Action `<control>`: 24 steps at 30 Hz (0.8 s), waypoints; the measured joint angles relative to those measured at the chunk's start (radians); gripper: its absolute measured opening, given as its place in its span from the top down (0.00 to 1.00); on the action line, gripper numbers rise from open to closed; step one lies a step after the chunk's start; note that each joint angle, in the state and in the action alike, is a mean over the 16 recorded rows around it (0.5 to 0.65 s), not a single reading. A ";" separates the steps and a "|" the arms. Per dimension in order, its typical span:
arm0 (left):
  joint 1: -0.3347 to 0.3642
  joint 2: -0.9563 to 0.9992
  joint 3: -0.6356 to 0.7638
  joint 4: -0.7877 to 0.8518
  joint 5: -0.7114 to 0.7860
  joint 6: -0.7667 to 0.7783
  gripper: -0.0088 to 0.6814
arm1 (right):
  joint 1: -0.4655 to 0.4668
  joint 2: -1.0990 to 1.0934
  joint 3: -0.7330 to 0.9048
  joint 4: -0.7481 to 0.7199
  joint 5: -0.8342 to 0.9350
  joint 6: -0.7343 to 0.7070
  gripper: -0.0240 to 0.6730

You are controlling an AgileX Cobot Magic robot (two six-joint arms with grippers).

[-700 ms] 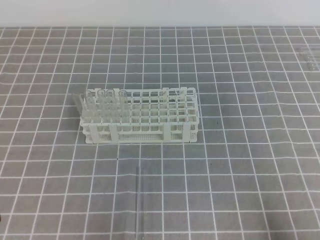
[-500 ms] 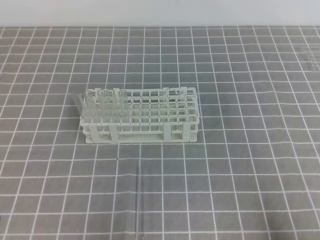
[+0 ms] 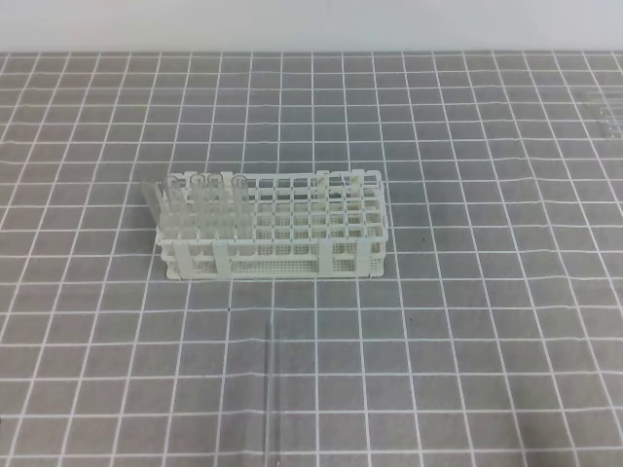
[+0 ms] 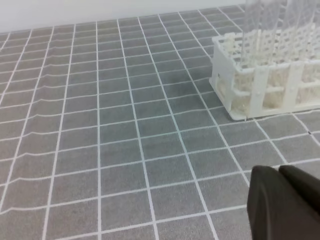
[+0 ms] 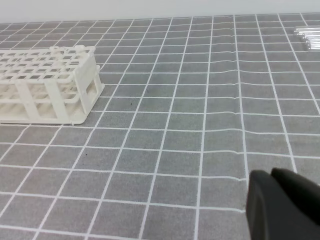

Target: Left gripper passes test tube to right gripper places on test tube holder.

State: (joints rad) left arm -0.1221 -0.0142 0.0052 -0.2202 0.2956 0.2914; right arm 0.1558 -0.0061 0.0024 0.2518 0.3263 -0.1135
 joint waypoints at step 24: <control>0.000 -0.004 0.002 -0.497 -0.277 -0.007 0.99 | 0.000 0.000 0.000 0.450 -0.325 -0.001 0.97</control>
State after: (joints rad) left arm -0.1222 -0.0177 0.0075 -0.7175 0.0185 0.2841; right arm 0.1558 -0.0061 0.0021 0.7020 0.0014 -0.1143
